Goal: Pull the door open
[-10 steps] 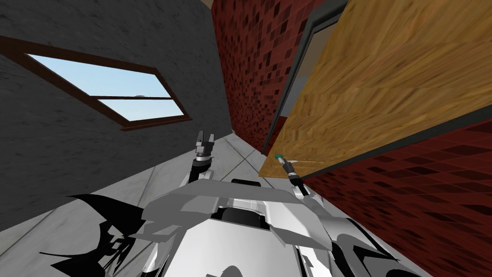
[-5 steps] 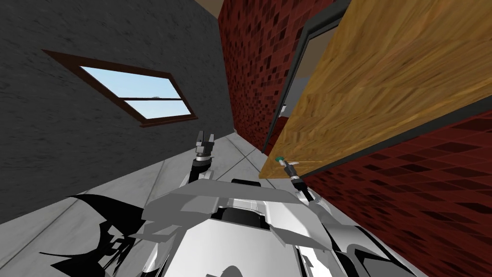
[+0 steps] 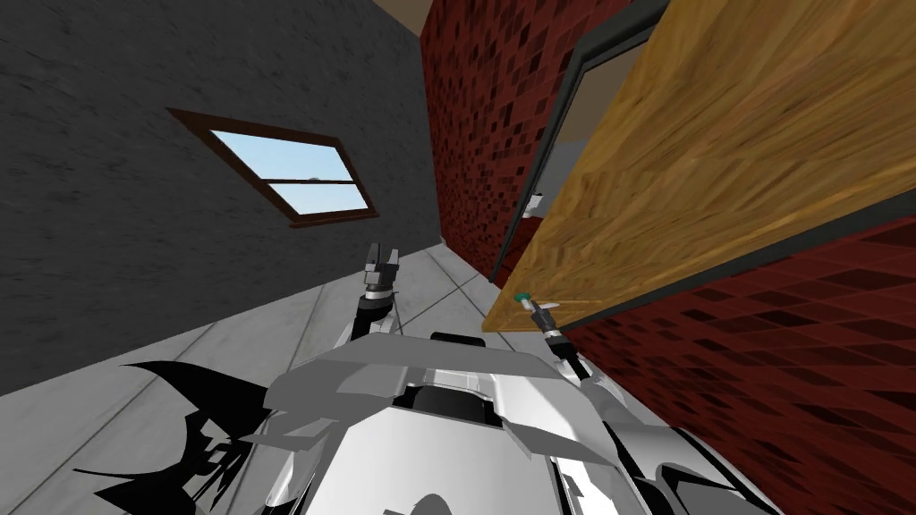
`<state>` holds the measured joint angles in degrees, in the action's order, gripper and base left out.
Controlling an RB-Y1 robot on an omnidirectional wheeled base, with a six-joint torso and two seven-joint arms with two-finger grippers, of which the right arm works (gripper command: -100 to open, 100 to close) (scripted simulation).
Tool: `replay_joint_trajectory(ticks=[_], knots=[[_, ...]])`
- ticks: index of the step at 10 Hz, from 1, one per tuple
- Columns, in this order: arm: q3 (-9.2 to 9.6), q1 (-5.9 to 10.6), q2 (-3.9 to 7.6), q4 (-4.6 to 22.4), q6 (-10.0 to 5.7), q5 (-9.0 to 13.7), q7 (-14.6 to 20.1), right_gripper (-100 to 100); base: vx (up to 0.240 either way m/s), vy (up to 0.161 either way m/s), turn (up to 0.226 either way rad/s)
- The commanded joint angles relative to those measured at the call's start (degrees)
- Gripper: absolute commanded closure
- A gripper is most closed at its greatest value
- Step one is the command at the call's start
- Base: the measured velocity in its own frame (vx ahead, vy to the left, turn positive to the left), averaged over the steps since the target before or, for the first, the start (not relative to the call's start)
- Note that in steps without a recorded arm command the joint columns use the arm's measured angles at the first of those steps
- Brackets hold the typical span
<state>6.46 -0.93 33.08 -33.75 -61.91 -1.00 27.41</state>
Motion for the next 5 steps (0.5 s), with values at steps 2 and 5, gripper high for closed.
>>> replay_joint_trajectory(ticks=[2,5], knots=[[0.36,-1.12,0.70,0.4,-2.08,-0.1,0.5,100,-0.209,-0.094,0.183],[0.62,-1.76,1.34,1.3,-4.14,-0.1,1.0,100,-0.173,-0.092,0.142]])
